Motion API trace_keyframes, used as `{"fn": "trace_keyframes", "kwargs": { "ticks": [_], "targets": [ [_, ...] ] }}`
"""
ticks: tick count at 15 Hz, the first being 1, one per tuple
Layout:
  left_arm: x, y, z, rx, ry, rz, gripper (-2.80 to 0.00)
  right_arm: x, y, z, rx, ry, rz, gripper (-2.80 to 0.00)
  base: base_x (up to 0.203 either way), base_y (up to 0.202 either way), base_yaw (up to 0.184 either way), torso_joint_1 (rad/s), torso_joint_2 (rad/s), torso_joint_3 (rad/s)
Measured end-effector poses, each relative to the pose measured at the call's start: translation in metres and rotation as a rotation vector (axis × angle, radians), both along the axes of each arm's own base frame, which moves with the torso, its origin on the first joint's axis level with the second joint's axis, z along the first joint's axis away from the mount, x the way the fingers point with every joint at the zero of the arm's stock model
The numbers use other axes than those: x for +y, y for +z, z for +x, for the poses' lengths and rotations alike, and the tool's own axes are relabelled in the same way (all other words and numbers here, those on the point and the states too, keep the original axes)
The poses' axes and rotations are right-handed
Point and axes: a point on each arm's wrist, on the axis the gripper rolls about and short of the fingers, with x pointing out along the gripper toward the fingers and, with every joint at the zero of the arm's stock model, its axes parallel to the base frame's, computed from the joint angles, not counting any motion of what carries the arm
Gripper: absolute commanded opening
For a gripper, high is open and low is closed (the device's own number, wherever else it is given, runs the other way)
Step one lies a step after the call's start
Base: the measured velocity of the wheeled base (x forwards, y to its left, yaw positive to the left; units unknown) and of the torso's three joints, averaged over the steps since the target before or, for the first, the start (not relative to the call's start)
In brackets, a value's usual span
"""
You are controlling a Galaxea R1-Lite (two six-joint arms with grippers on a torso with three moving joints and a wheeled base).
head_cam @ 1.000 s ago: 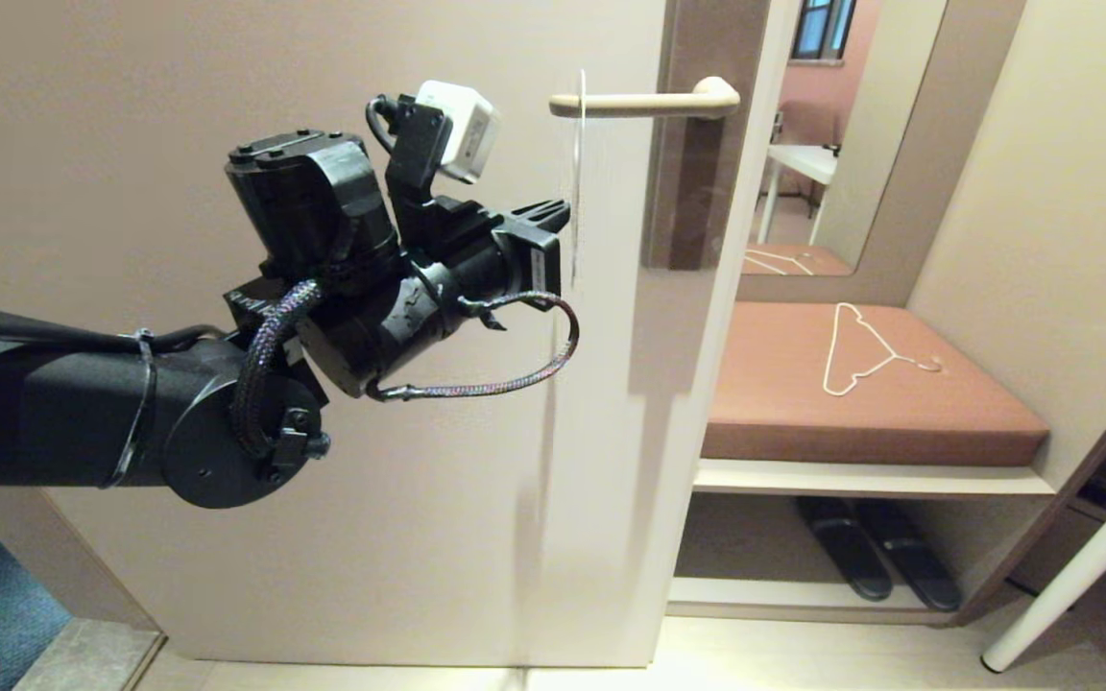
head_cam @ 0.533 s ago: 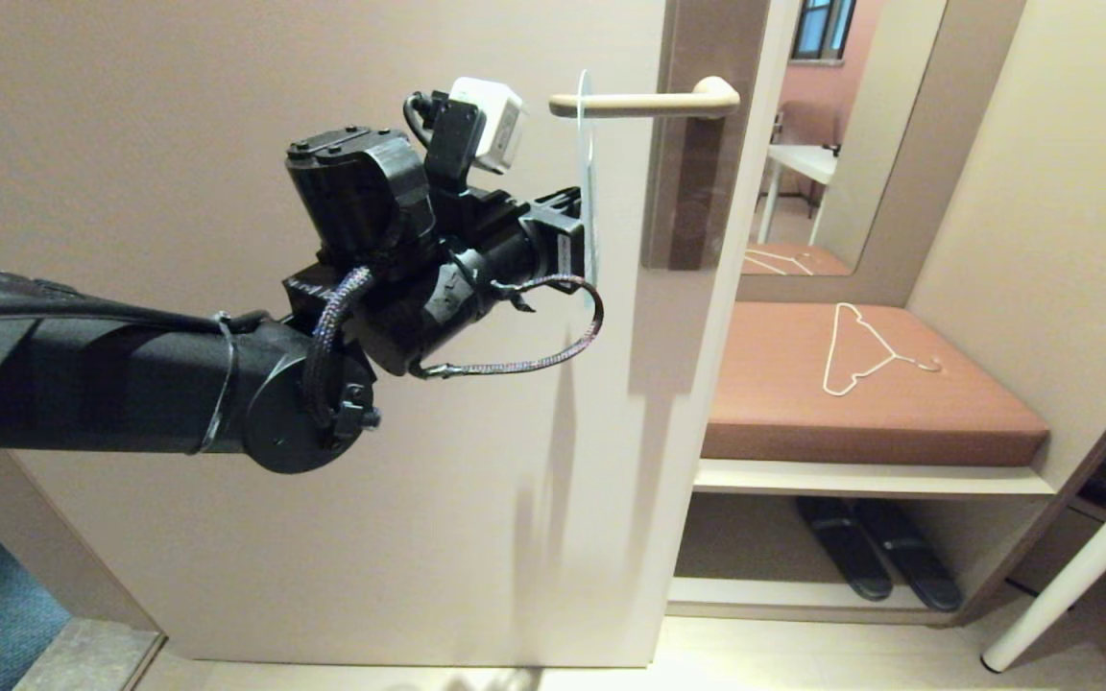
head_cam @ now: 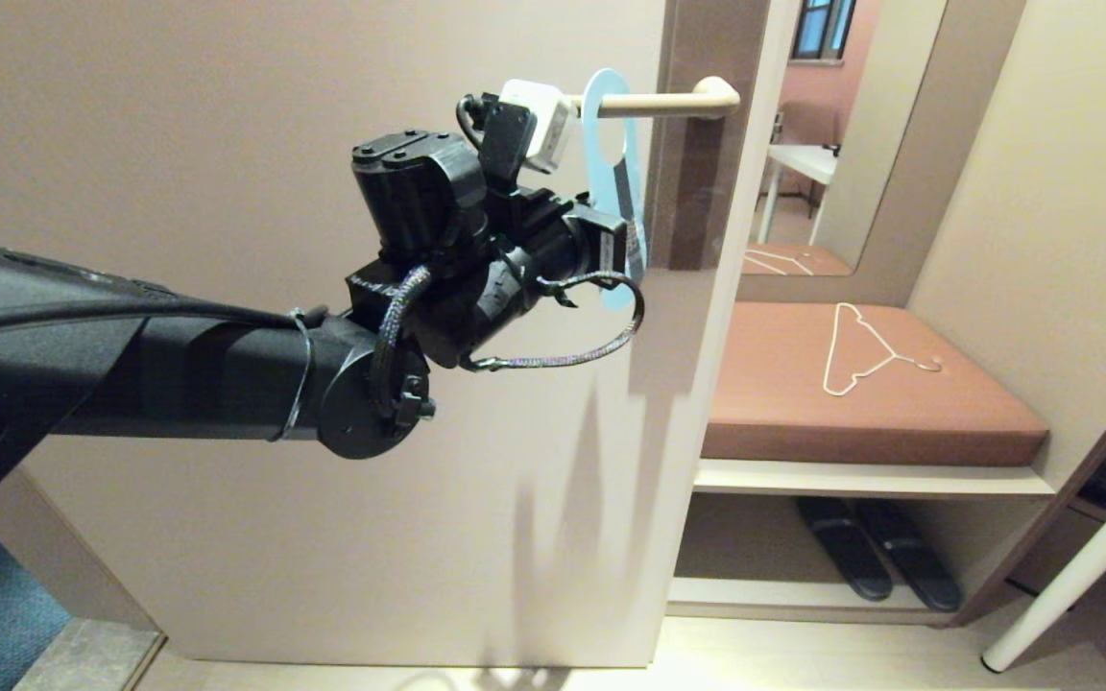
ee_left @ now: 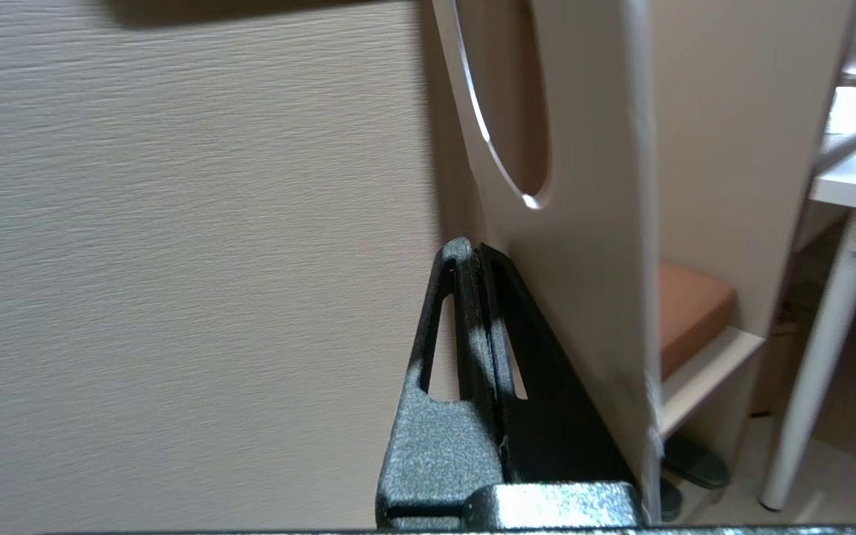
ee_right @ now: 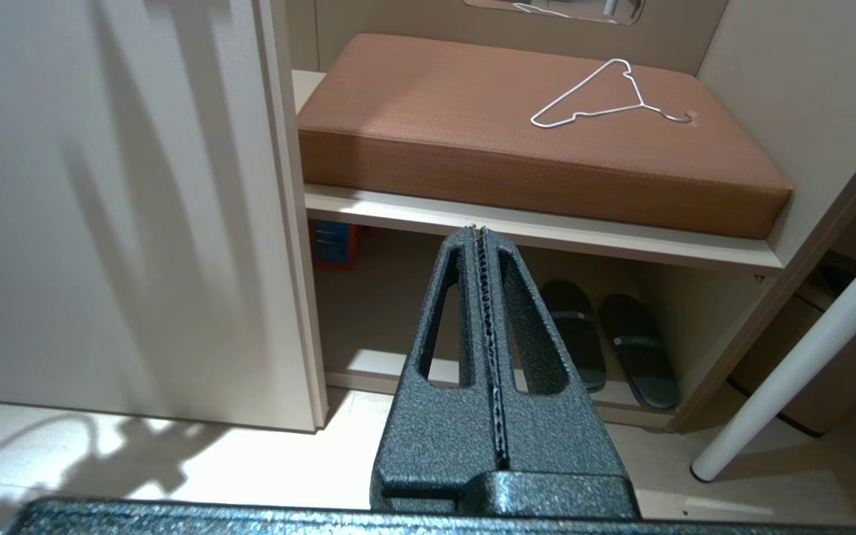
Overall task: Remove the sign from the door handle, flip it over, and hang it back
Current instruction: Hang the sign back with the other side facing out
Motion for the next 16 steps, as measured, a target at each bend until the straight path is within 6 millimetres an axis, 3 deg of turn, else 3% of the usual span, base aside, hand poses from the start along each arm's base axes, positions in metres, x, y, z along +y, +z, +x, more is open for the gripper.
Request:
{"fn": "trace_keyframes", "kwargs": {
  "ticks": [16],
  "targets": [
    [-0.05, -0.006, -0.003, -0.032, -0.101, -0.02, -2.8, 0.0, 0.0, 0.0, 0.0, -0.005, 0.006, -2.8, 0.0, 0.0, 0.0, 0.0, 0.0, 0.0]
  ]
}}
